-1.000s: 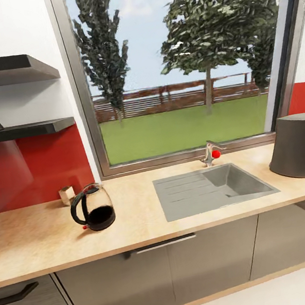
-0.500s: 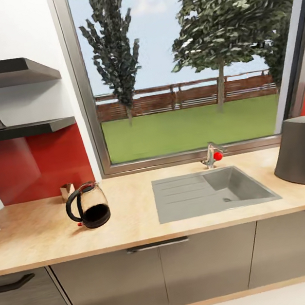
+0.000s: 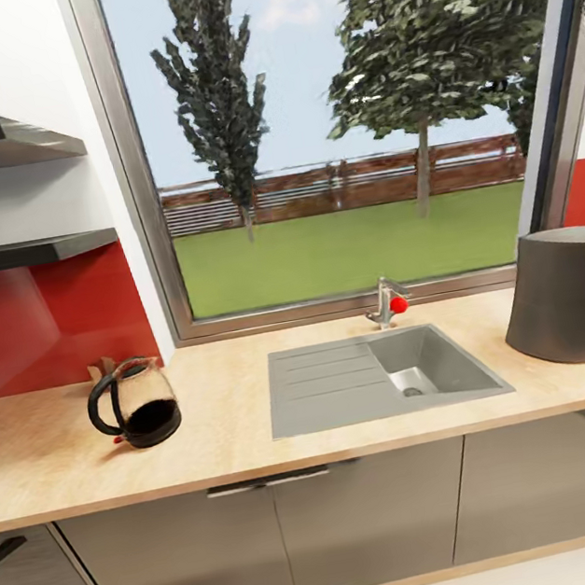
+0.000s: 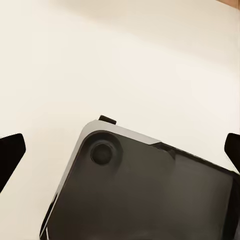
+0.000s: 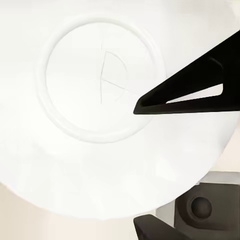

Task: Set up a coffee station on the kitchen countertop: keep the coffee maker on the countertop, move the bottle of coffee from the kitchen shelf to the counter next to the coffee maker, place a paper coffee filter on top of the coffee maker, put the saucer next to the coffee maker with the coffee cup on the saucer, and place the electric kettle next to the coffee maker.

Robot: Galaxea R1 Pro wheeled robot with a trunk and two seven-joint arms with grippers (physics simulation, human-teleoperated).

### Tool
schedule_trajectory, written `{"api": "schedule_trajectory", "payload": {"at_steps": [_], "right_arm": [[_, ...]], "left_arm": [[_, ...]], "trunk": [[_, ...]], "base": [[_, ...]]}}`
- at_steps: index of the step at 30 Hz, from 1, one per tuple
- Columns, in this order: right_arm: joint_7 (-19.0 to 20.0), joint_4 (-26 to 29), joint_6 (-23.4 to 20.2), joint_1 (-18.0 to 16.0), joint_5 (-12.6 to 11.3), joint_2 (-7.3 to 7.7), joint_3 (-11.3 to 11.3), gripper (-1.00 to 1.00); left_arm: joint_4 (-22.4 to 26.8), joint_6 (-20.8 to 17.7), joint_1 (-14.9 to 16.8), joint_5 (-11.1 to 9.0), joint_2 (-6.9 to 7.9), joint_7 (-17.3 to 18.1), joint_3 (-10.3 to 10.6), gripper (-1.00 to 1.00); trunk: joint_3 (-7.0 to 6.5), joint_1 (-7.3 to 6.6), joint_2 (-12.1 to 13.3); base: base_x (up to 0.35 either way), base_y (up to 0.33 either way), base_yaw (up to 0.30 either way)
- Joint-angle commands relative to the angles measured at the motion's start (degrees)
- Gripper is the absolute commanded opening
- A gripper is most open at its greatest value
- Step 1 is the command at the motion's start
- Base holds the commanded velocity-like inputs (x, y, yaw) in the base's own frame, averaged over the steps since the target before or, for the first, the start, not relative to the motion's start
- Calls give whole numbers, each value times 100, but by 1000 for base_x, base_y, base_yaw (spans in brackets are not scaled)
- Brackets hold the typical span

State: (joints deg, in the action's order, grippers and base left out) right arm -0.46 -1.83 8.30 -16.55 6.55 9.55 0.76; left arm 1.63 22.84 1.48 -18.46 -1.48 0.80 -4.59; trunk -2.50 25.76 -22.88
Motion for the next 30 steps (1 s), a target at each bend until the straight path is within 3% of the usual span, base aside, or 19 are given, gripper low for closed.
{"api": "schedule_trajectory", "payload": {"at_steps": [1, 18, 30], "right_arm": [[-7, -20, 34, -3, 57, 2, 12, -100], [-1, -21, 31, 11, 58, -14, 12, -100], [-24, -20, 31, 12, 75, -26, 12, -100]], "left_arm": [[-4, 18, 2, 9, -2, 8, -43, 100], [-4, 20, 2, 9, -2, 8, -42, 100], [-4, 27, 2, 9, -2, 8, -42, 100]], "trunk": [[2, 2, -4], [2, 2, -4], [2, 2, -4]], "base": [[8, -295, 0], [1, -296, 3], [0, -299, 174]]}}
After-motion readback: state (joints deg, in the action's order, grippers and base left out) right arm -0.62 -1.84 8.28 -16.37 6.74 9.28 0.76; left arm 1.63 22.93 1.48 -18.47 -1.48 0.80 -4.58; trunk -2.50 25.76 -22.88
